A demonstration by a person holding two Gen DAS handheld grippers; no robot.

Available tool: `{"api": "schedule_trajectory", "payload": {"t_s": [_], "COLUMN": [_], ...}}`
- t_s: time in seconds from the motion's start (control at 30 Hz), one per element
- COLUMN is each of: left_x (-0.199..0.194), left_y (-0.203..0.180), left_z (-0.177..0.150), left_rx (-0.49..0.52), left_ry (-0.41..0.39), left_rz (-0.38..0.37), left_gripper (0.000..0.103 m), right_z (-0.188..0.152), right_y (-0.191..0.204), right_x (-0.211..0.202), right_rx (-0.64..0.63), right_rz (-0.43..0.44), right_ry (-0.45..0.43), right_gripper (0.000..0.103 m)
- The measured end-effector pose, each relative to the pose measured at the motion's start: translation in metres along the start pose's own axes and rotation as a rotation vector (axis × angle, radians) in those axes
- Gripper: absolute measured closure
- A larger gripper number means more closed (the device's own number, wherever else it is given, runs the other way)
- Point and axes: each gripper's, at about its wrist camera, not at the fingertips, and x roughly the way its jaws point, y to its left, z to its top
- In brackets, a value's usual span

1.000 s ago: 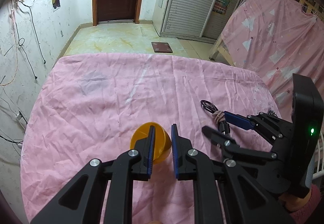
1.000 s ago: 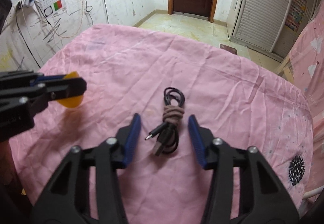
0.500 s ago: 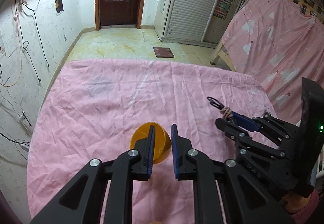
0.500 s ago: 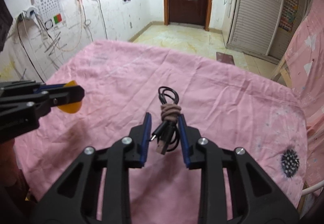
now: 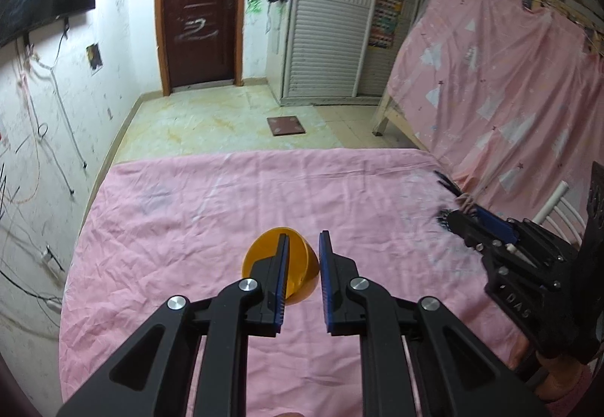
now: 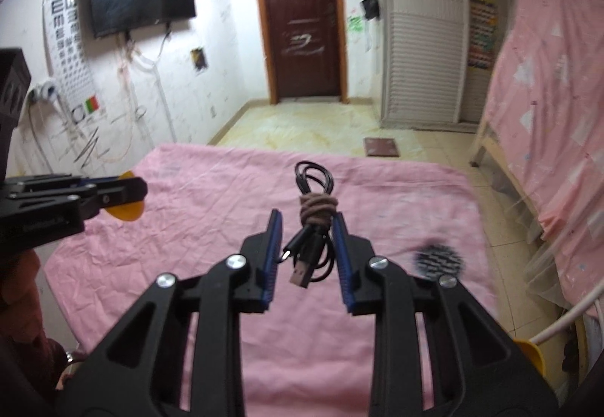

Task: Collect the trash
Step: 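Carry the yellow cup and black cable to the yellow bin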

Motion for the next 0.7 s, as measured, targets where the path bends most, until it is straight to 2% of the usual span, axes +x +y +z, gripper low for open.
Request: {"api": "schedule_trajectory", "payload": {"t_s": [0.43,0.7], "left_x": [-0.005,0.0], "left_y": [-0.096,-0.158], "left_z": [-0.007,-0.012], "left_rx": [0.144,0.233], "left_ry": [-0.019,-0.015], "left_rz": [-0.057,-0.115], "left_gripper": [0.095,0.095], "right_z": [-0.05,-0.083], "right_y": [-0.101,-0.155], "right_x": [-0.068,-0.088], "right_rx": [0.151,0.215], "right_rz": [-0.146,-0.243], "right_ry": [-0.049,-0.023], "right_gripper": [0.078,0.078]}}
